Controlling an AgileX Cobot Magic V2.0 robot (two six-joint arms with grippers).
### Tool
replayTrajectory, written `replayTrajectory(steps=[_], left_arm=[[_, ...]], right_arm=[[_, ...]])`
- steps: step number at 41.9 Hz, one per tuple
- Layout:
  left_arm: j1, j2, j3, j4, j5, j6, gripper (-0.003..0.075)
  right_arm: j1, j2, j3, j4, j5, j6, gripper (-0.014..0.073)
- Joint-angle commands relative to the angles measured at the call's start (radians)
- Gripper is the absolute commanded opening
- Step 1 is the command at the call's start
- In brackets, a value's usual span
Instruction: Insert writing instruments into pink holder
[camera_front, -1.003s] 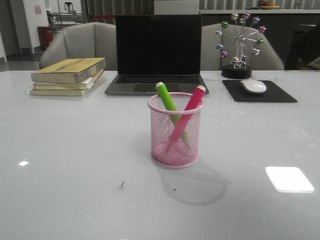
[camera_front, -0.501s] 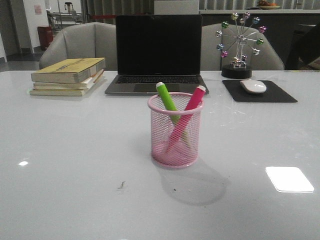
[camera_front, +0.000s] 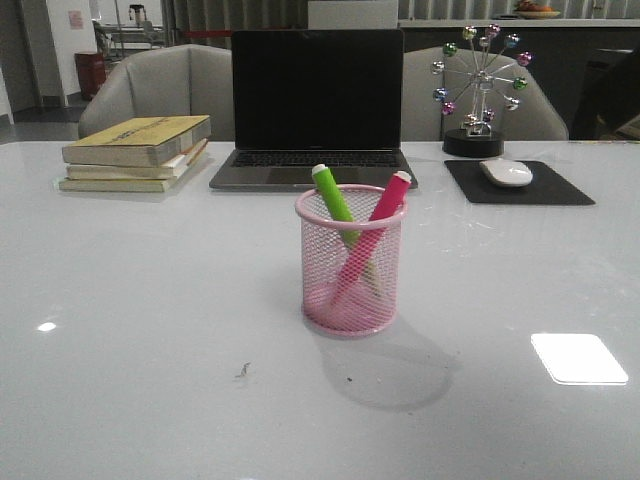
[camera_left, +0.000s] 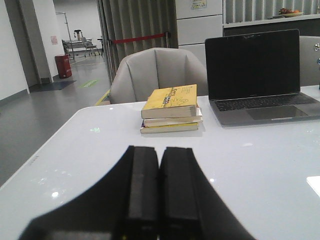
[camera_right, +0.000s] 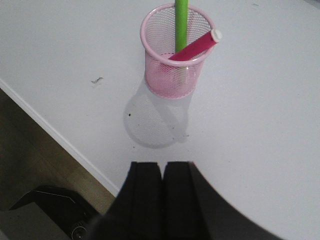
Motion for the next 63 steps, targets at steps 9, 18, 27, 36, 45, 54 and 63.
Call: replayTrajectory(steps=[9,18,27,36,45,54,63], left_arm=[[0.000,-0.021,0.003,-0.010,-0.085,-0.001,0.0092],[0.000,-0.021,0.003,-0.010,-0.085,-0.001,0.0092],[0.000,-0.021,0.003,-0.010,-0.085,-0.001,0.0092],[0.000,-0.021,0.003,-0.010,-0.085,-0.001,0.0092],[0.000,-0.021,0.003,-0.010,-0.085,-0.001,0.0092],[0.000,-0.021,0.003,-0.010,-0.085,-0.001,0.0092],[0.000,-0.021,0.003,-0.010,-0.085,-0.001,0.0092]], right_arm=[[-0.051,-0.080,0.013,-0.044,-0.082,-0.006,0.0076],[-0.328,-0.353,0.202,-0.044,-0.234,-0.006,0.0076],[-0.522,-0.678,0.449,-0.044,-0.434,-0.006,0.0076],[-0.597,-0.880,0.651,-0.008,-0.558,-0.005,0.0076],[-0.597,-0.928,0.778,0.055,-0.638,0.007,0.0076],[-0.584,-0.928,0.777,0.060,-0.698,0.007,0.0076],[-0.584,-0.928,0.777,0.060,-0.716,0.007,0.0076]])
